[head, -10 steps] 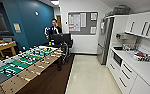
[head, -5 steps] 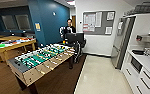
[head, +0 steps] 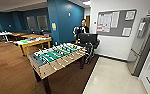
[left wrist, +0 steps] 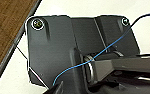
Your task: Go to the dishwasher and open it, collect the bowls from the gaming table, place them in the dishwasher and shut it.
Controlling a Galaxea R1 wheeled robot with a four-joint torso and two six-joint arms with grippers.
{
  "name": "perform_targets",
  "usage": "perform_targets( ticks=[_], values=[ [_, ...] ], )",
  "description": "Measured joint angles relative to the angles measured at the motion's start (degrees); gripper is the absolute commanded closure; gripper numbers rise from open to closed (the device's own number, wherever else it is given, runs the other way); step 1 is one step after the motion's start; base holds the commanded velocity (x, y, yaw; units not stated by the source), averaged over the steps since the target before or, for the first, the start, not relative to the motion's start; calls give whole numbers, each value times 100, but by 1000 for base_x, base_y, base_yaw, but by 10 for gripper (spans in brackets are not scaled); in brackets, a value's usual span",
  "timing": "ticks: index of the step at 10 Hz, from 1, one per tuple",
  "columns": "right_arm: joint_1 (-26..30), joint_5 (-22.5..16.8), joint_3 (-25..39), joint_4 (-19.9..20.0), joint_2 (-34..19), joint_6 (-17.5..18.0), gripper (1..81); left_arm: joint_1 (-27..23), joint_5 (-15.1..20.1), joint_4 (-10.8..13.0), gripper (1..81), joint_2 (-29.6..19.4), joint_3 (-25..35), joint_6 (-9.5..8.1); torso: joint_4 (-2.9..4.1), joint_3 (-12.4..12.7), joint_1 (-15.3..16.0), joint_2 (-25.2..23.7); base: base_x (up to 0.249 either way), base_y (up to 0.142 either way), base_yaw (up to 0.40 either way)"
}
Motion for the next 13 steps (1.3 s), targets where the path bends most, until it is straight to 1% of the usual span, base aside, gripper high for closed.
perform_targets(
  ticks=[3,8,13],
  values=[
    [-2,-11,-24,0,7,0,10,2,0,0,10,9,0,0,0,0,0,0,0,0,383],
    [-22,-13,-394,0,221,0,10,2,0,0,10,9,-44,0,0,0,-2,0,0,0,383],
    [-50,-13,-413,-7,243,-2,10,2,-20,-2,10,24,-45,0,0,0,-5,0,0,0,383]
  ],
)
